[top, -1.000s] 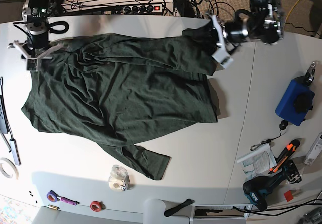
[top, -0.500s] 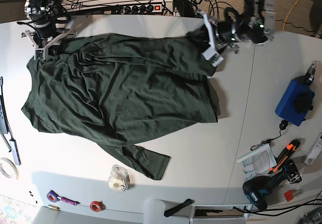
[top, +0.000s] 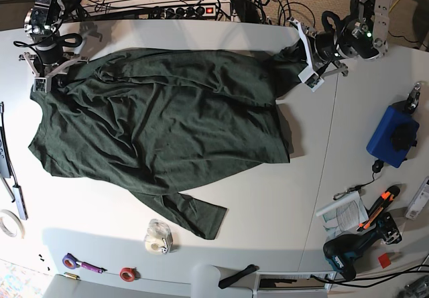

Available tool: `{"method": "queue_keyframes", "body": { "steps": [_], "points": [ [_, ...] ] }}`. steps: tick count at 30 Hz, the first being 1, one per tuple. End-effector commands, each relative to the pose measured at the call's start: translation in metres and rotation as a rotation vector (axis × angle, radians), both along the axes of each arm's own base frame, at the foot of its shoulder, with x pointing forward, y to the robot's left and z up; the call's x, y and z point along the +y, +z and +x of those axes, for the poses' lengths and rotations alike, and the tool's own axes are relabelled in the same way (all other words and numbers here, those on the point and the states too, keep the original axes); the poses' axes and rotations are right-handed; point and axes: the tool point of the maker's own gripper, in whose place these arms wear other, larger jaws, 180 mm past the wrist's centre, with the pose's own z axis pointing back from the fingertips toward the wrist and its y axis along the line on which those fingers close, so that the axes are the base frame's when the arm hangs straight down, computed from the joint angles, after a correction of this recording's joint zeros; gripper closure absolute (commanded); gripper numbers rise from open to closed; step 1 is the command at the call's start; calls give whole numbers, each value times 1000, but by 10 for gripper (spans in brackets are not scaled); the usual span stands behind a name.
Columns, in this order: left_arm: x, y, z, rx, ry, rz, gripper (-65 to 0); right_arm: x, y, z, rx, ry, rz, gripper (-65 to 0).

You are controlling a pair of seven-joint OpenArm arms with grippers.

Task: Layout the t-shirt on the table in an organized manner, then fold the t-shirt properly
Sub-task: 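Stretch the shirt taut between both grippers and lower it flat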

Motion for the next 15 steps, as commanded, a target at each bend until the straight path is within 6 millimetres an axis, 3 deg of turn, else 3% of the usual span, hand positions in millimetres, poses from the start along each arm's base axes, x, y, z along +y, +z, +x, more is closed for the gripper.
{"method": "queue_keyframes", "body": {
  "steps": [1, 15],
  "points": [
    [55, -27, -27, 133, 17, 286, 0, -5, -11, -15, 95, -8, -15, -160],
    [101, -29, -32, 144, 125, 468, 0, -6, -12, -15, 98, -9, -15, -160]
  ]
}}
